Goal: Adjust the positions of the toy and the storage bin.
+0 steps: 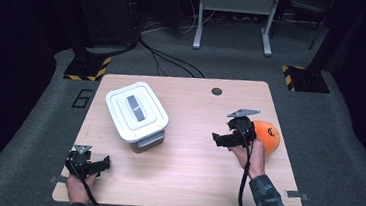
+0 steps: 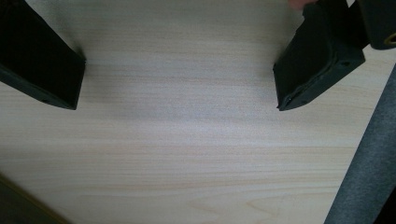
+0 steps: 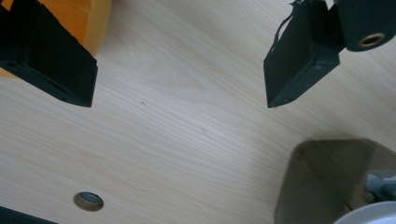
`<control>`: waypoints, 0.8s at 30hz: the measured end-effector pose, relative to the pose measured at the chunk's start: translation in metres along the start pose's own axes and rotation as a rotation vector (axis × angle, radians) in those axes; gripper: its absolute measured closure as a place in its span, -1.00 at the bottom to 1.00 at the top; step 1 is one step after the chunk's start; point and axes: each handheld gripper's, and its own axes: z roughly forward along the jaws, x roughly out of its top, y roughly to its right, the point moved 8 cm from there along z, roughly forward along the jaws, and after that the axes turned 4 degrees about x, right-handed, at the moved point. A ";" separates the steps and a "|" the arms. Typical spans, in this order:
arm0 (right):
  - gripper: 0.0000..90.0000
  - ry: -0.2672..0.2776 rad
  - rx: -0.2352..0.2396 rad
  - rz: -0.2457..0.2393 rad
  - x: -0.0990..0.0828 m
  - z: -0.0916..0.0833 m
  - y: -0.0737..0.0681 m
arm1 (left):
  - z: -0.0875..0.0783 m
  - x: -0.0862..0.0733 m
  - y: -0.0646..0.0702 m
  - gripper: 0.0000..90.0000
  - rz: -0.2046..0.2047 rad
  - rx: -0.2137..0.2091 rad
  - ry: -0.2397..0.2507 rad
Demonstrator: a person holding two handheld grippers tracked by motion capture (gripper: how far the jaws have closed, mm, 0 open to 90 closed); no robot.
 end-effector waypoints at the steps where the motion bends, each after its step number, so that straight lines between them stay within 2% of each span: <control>1: -0.80 0.001 0.006 -0.010 0.002 0.001 -0.003 | 0.000 0.000 0.000 -0.96 0.000 0.000 0.000; 7: -0.80 0.003 0.039 -0.047 0.016 0.009 -0.025 | 0.000 0.000 0.000 -0.96 0.000 0.000 0.000; 24: -0.78 0.003 0.118 -0.109 0.046 0.025 -0.067 | 0.000 0.000 0.000 -0.96 0.002 0.000 -0.001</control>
